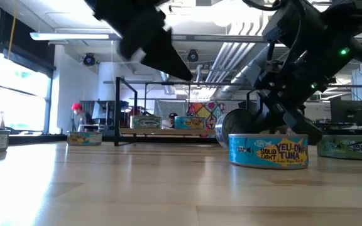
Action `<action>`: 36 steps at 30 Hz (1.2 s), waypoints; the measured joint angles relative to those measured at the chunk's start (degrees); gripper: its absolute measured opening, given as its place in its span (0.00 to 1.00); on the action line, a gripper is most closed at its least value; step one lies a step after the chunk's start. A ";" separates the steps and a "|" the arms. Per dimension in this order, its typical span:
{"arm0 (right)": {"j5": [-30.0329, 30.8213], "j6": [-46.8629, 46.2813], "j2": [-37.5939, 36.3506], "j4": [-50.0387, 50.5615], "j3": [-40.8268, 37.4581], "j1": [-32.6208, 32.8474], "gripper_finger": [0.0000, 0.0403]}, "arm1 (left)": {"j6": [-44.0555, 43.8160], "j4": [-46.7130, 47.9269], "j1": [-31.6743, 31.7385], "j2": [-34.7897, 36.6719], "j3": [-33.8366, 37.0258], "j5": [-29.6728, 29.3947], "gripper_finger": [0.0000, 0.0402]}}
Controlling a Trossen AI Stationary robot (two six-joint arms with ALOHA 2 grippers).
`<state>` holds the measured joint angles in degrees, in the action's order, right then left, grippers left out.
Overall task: Stack canned seafood by type on shelf
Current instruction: Put the blue tuna can aligned with the other blue tuna can on the shelf
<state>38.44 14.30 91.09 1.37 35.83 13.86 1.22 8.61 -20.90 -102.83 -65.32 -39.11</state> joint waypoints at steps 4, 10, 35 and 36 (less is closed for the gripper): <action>-0.07 -3.36 -0.05 -0.03 0.00 1.61 0.00 | -0.80 -4.98 3.81 -2.90 0.00 1.56 0.26; -0.10 -13.28 -2.77 1.58 0.04 5.60 0.00 | 5.20 -20.14 9.56 -9.06 0.04 11.51 0.34; -0.09 -40.44 -18.29 13.72 0.11 20.95 0.00 | 10.75 -45.92 21.81 -25.32 -6.48 24.30 0.57; -0.11 -40.70 -18.29 13.56 0.11 21.15 0.00 | 10.19 -45.70 22.09 -25.95 -7.16 25.42 0.57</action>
<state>38.33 -26.40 72.79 14.94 35.94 35.01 11.41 -37.09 1.19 -128.78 -72.48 -13.69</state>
